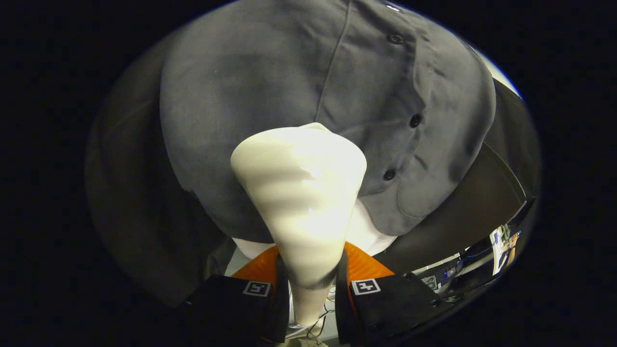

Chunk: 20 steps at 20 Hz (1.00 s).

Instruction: Iron the clothes twice with a garment steamer, once on the left side and once on the right side.

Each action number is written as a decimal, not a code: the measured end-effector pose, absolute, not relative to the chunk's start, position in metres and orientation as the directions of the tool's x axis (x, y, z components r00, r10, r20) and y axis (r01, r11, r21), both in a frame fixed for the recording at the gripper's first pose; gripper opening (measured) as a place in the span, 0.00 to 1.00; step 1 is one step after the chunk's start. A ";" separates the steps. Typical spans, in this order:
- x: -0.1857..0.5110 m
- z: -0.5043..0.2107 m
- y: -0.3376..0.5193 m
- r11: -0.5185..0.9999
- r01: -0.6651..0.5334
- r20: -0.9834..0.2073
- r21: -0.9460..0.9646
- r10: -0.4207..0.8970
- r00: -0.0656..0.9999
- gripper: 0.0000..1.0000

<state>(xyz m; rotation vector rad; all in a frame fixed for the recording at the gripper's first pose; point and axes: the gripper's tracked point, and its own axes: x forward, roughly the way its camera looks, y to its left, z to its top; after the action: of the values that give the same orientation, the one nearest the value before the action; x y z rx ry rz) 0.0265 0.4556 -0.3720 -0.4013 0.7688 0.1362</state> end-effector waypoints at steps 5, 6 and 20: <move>0.036 -0.263 0.445 0.939 -0.232 -0.600 -0.253 0.036 0.799 0.47; 0.039 -0.236 0.443 0.943 -0.222 -0.572 -0.246 0.044 0.819 0.47; 0.036 0.091 0.417 0.978 -0.183 -0.180 -0.101 0.163 0.970 0.46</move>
<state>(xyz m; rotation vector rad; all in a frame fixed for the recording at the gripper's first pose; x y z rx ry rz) 0.0359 0.4168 0.0912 -0.1171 0.1720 0.1752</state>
